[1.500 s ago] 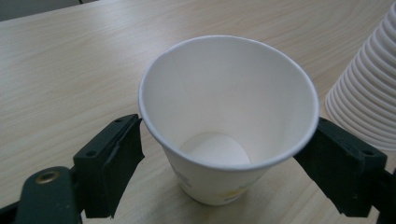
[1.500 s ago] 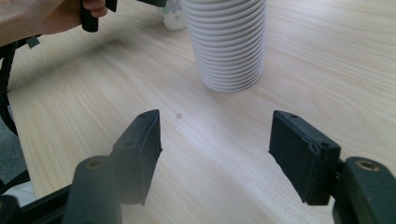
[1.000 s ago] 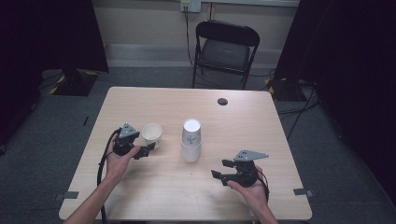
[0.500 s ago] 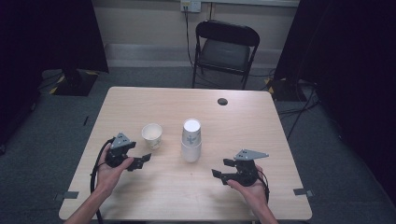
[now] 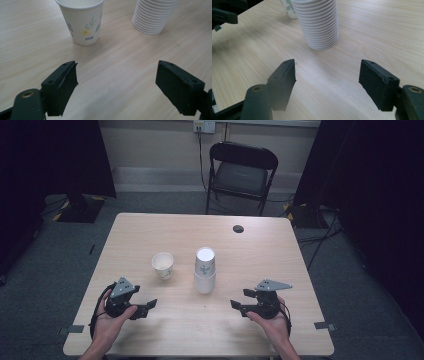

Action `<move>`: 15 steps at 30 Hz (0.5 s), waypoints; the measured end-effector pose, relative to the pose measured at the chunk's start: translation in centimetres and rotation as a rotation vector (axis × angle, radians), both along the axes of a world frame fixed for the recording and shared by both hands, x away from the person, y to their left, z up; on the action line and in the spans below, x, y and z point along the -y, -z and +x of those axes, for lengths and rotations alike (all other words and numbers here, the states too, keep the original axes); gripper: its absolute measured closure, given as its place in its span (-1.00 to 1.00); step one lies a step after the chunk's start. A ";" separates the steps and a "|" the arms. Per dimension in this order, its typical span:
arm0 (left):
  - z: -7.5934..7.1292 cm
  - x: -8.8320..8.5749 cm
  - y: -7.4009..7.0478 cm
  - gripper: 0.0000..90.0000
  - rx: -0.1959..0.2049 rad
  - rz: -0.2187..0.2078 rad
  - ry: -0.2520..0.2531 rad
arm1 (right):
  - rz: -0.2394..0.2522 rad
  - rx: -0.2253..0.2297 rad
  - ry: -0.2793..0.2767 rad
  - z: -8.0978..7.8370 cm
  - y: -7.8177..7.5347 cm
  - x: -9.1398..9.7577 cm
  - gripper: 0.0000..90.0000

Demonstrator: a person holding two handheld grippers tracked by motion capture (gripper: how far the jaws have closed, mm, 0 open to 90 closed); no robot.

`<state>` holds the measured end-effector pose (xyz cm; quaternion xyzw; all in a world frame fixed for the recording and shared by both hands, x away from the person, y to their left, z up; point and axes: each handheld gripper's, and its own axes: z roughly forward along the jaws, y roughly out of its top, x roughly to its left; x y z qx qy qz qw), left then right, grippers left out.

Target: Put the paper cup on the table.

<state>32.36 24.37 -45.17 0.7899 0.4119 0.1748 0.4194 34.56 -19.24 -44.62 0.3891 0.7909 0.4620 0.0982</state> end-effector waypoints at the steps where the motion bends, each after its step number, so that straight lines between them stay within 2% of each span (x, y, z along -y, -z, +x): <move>1: -0.3 -0.1 0.0 -0.62 -0.003 0.002 0.003 | 0.000 0.001 0.001 -0.1 0.0 0.0 -0.35; 3: -1.1 -0.3 0.1 -0.62 0.003 0.012 0.002 | -0.001 0.004 0.002 -0.1 -0.1 0.2 -0.35; 8: -2.8 -0.8 0.8 -0.62 -0.032 0.019 0.023 | -0.007 0.002 0.014 -0.3 0.0 0.6 -0.36; 9: -2.8 -0.9 0.9 -0.62 -0.038 0.019 0.030 | -0.008 0.003 0.018 -0.4 0.0 0.7 -0.36; 11: -2.7 -1.0 0.9 -0.62 -0.025 0.044 0.023 | -0.020 0.000 0.027 -0.9 0.2 1.2 -0.37; 15: -2.1 -1.6 1.0 -0.62 -0.033 0.033 0.001 | -0.061 0.002 0.042 -1.7 0.7 2.3 -0.37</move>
